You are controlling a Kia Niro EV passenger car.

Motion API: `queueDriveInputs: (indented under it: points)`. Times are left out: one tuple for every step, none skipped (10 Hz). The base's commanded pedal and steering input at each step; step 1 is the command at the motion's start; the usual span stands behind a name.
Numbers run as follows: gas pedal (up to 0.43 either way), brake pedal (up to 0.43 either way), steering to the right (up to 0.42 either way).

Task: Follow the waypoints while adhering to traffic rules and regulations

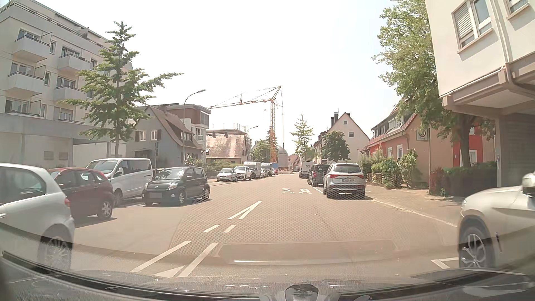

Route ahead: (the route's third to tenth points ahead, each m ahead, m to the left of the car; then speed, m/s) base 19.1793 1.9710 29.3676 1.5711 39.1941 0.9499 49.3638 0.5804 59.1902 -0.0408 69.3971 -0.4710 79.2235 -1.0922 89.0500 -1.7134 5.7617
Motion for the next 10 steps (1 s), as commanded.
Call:
queueDriveInputs:
  points:
    - [0.11, 0.0, 0.022]
    - [0.098, 0.0, 0.02]
    - [0.098, 0.0, 0.017]
    - [0.098, 0.0, 0.015]
    - [0.098, 0.0, 0.014]
    - [0.098, 0.0, 0.014]
    - [0.079, 0.0, 0.014]
    - [0.067, 0.0, 0.013]
    - [0.059, 0.0, 0.011]
    - [0.059, 0.0, 0.009]
